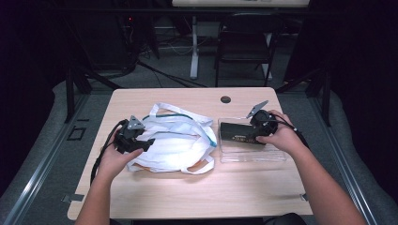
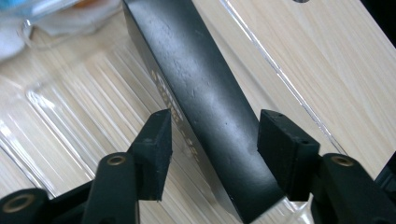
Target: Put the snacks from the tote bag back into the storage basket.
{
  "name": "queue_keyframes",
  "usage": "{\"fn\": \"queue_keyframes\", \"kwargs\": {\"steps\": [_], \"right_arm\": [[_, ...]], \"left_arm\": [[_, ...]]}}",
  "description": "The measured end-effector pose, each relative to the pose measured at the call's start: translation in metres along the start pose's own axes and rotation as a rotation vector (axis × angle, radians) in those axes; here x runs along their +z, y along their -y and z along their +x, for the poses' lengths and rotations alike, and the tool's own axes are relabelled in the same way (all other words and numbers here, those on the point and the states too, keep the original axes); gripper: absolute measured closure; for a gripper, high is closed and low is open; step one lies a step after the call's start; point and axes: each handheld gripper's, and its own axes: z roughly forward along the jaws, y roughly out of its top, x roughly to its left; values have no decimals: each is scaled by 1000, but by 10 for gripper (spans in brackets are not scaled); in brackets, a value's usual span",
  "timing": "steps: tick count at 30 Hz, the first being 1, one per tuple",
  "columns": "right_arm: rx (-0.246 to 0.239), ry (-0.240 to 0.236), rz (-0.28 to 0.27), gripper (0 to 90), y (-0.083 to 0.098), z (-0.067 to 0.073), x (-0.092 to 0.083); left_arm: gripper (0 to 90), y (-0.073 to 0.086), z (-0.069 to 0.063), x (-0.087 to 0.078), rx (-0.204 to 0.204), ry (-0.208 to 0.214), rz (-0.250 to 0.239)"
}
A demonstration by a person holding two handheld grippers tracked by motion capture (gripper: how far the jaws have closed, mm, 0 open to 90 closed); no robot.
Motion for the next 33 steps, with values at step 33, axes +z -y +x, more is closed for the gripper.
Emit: {"fn": "queue_keyframes", "kwargs": {"steps": [33], "right_arm": [[384, 126, -99, 613, 26, -3, -19]], "left_arm": [[427, 5, 0, -2, -3, -15, 7]]}}
